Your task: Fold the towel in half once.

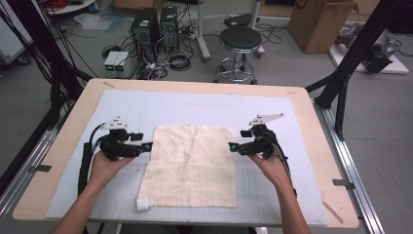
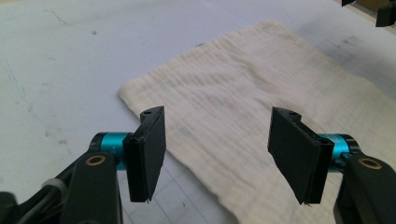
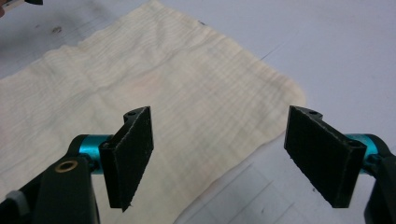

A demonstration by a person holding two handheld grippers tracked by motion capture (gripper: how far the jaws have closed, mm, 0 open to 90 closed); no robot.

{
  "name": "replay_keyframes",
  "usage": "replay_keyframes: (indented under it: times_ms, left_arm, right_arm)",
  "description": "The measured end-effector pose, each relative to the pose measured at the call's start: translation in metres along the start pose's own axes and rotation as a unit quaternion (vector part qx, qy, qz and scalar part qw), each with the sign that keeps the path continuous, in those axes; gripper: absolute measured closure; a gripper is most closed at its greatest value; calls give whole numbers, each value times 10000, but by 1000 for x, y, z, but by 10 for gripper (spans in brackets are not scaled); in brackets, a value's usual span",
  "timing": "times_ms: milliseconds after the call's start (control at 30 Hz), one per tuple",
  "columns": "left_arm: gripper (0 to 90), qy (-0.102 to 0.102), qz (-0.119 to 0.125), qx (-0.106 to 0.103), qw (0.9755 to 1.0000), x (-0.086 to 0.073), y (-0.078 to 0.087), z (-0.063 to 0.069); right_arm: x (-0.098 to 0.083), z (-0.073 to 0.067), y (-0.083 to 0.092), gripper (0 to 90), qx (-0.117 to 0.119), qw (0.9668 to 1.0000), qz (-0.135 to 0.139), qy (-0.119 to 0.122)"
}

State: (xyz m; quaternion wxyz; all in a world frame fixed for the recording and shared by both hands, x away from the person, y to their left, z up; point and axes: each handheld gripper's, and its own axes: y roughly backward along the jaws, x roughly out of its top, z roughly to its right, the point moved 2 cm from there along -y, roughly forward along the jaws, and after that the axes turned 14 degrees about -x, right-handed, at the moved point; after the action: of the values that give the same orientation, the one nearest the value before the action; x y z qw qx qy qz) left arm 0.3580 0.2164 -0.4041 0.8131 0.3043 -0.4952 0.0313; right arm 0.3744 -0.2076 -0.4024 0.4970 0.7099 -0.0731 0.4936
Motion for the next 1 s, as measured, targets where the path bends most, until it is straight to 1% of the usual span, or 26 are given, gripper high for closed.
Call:
replay_keyframes:
  times_ms: [33, 133, 167, 233, 333, 367, 400, 433, 467, 500, 533, 667, 700, 767, 833, 933, 967, 1000]
  left_arm:
    - [374, 18, 0, 69, 10000, 4, -1, -3]
    - [393, 16, 52, 134, 9999, 16, -4, -9]
    - [398, -1, 37, 156, 9999, 19, -4, -11]
    - [407, -44, 78, 262, 9996, 26, -6, -15]
    - [417, 42, -3, 343, 9994, 35, -12, -23]
    - [420, 31, -30, 362, 9993, 36, -14, -25]
    - [426, 60, -29, 414, 9991, 37, -16, -29]
    - [434, 94, -21, 437, 9990, 38, -18, -31]
    - [438, 174, -31, 457, 9988, 37, -20, -35]
    - [440, 279, -95, 479, 9984, 36, -23, -40]
    - [441, 322, -116, 499, 9982, 35, -25, -42]
    - [471, 483, -187, 565, 9971, 29, -35, -52]
    - [474, 484, -189, 565, 9970, 28, -38, -53]
    - [490, 385, -235, 644, 9969, 27, -41, -53]
    - [504, 416, -201, 719, 9963, 27, -46, -54]
    - [524, 630, -177, 750, 9950, 24, -52, -58]
    - [527, 664, -216, 751, 9947, 23, -52, -60]
    - [533, 738, -266, 786, 9938, 21, -53, -63]
  right_arm:
    - [3, 3, -2, 247, -7, 10000, -52, -39]
    - [12, 8, -8, 260, -21, 9999, -117, -52]
    - [17, 11, -10, 261, -24, 9999, -141, -67]
    - [23, 14, -13, 265, -27, 9997, -191, -115]
    - [33, 20, -17, 288, -12, 9995, -246, -217]
    - [36, 22, -19, 289, -27, 9994, -239, -266]
    - [37, 24, -20, 290, -45, 9994, -236, -256]
    - [39, 26, -22, 301, -91, 9993, -242, -285]
    - [39, 27, -23, 317, -101, 9993, -219, -301]
    - [38, 29, -26, 329, -125, 9993, -198, -307]
    - [37, 30, -29, 330, -178, 9990, -226, -336]
    - [32, 36, -42, 372, -189, 9983, -353, -431]
    - [31, 36, -45, 382, -202, 9981, -377, -451]
    - [29, 37, -51, 402, -264, 9976, -447, -459]
    - [27, 37, -57, 436, -349, 9969, -543, -444]
    - [23, 38, -67, 479, -432, 9956, -693, -455]
    - [22, 38, -69, 492, -445, 9951, -741, -488]
    - [22, 38, -71, 502, -451, 9945, -766, -546]
